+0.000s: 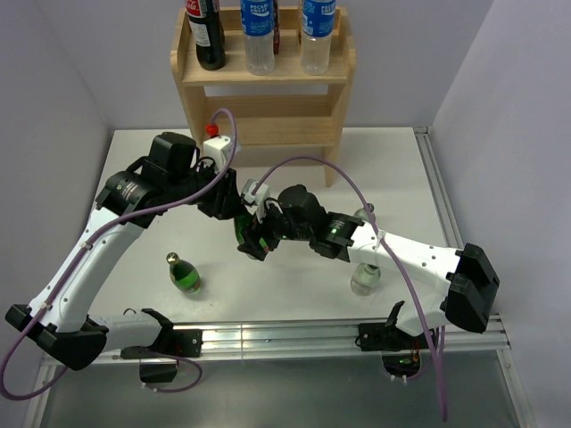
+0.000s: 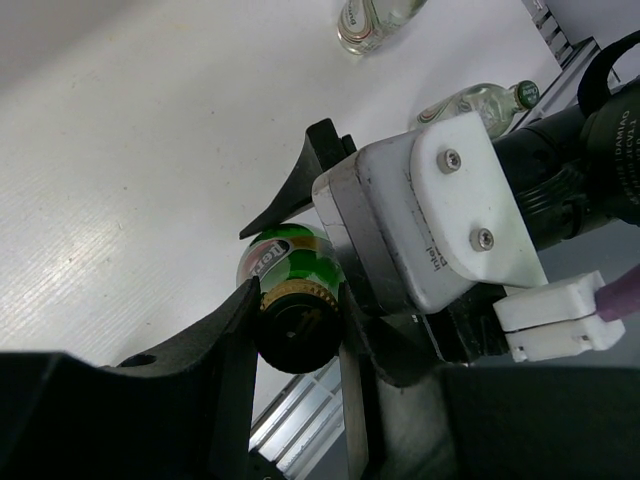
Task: Place and organize the beverage onto the shelf
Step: Pick up the drink from the center of the board.
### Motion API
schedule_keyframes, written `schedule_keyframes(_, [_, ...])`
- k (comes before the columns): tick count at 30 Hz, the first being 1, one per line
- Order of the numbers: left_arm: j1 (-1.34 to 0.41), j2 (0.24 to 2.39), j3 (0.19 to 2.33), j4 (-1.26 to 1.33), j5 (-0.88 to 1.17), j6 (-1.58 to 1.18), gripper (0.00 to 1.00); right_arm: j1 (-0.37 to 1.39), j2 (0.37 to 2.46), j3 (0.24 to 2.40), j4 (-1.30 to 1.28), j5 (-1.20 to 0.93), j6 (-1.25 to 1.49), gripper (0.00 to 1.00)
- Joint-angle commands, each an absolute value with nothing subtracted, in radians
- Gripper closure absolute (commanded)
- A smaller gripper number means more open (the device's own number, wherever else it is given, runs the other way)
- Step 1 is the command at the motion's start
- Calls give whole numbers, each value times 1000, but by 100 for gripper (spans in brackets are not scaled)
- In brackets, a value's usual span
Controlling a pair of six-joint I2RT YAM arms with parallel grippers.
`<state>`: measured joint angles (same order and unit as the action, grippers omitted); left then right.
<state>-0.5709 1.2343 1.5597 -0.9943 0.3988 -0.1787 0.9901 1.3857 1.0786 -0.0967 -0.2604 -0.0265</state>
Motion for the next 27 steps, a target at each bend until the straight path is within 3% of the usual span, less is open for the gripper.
schedule_keyframes(1, [-597, 1212, 1637, -756, 548, -236, 83, 1031, 1351, 1082, 63, -347, -48, 96])
schedule_keyframes(2, [-597, 1210, 1635, -755, 526, -236, 79, 1031, 1336, 1065, 77, -338, -40, 100])
schedule_keyframes(14, [-597, 1147, 1575, -704, 433, -249, 31, 1031, 1256, 977, 253, -268, 58, 100])
schedule_keyframes(27, [-594, 1049, 1532, -658, 144, -319, 7, 1026, 1220, 927, 299, -196, 80, 100])
